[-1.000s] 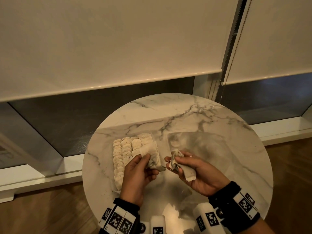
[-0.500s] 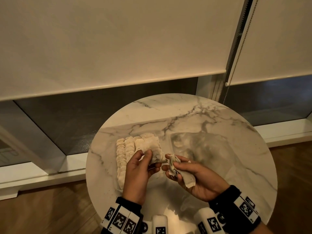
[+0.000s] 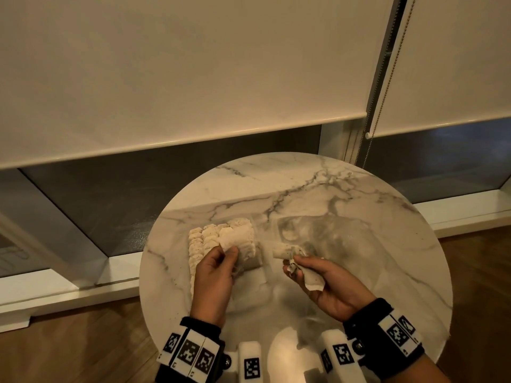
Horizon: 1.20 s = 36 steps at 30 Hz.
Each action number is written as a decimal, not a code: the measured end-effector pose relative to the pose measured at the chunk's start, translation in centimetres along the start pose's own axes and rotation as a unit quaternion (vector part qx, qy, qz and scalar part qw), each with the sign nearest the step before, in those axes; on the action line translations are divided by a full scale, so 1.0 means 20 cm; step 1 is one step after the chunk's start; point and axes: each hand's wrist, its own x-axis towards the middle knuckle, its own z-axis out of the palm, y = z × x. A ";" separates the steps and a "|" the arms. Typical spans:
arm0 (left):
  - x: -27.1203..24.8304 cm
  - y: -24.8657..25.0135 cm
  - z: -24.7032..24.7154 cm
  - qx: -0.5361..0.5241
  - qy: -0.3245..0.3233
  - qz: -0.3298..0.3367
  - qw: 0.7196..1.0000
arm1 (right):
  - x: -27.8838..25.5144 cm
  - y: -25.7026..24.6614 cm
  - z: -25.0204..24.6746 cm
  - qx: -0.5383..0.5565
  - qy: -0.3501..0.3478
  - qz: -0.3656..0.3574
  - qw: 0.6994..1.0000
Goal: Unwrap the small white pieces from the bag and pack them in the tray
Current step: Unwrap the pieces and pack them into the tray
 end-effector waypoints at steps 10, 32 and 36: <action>0.17 -0.02 -0.01 0.374 -0.025 0.044 0.926 | 0.04 -0.08 -0.15 0.054 0.056 -0.048 0.996; 0.38 -0.04 0.20 0.585 -0.072 -0.059 0.806 | 0.05 -0.07 -0.19 0.041 0.040 -0.046 0.997; 0.35 -0.02 0.17 0.569 -0.040 -0.014 0.821 | 0.05 -0.08 -0.20 0.037 0.046 -0.052 0.997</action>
